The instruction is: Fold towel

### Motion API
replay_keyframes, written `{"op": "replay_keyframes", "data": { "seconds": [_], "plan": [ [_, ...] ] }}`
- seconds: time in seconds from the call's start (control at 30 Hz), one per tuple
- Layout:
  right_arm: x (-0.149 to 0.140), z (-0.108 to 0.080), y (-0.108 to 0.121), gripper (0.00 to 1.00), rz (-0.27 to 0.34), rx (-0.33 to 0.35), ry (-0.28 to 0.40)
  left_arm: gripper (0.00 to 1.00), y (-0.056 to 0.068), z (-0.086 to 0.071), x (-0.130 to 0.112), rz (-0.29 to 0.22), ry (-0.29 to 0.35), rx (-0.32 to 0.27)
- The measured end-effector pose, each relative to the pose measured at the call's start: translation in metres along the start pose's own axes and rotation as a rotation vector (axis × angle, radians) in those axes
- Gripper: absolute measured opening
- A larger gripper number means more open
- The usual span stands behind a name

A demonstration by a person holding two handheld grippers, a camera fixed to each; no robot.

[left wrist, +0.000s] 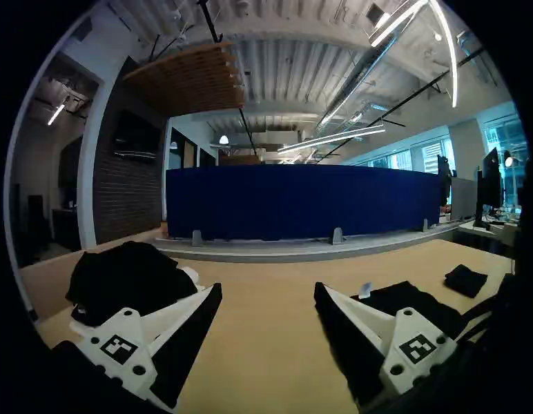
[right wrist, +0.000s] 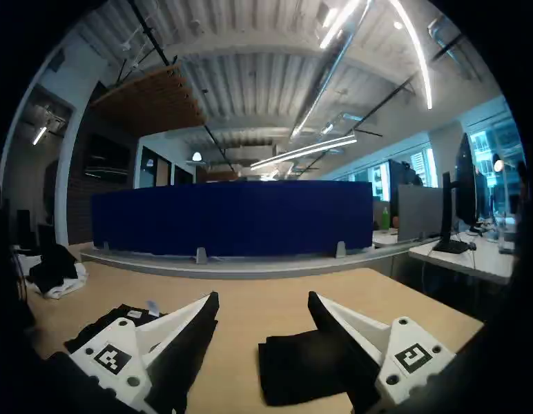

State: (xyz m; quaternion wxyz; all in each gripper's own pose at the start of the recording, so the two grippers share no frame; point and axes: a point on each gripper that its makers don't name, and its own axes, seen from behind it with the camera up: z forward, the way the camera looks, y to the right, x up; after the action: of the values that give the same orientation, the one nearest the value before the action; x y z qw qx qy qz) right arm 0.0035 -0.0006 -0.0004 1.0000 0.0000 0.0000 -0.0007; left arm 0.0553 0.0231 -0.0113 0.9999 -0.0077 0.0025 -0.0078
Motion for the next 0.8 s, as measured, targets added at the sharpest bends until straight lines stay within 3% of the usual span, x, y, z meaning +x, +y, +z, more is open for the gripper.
{"op": "replay_keyframes", "data": {
  "seconds": [0.23, 0.53, 0.8],
  "plan": [
    [0.048, -0.005, -0.006, 1.0, -0.019, 0.003, -0.005, 0.99, 0.007, -0.007, 0.07, -0.009, 0.013, -0.006],
    [0.108, -0.012, -0.001, 1.0, -0.016, -0.006, -0.017, 0.99, 0.013, -0.015, 0.132, -0.021, -0.008, -0.007],
    [0.123, -0.011, -0.001, 1.0, -0.03, 0.012, -0.045, 0.99, 0.016, -0.011, 0.145, -0.006, -0.037, -0.023]
  ]
}}
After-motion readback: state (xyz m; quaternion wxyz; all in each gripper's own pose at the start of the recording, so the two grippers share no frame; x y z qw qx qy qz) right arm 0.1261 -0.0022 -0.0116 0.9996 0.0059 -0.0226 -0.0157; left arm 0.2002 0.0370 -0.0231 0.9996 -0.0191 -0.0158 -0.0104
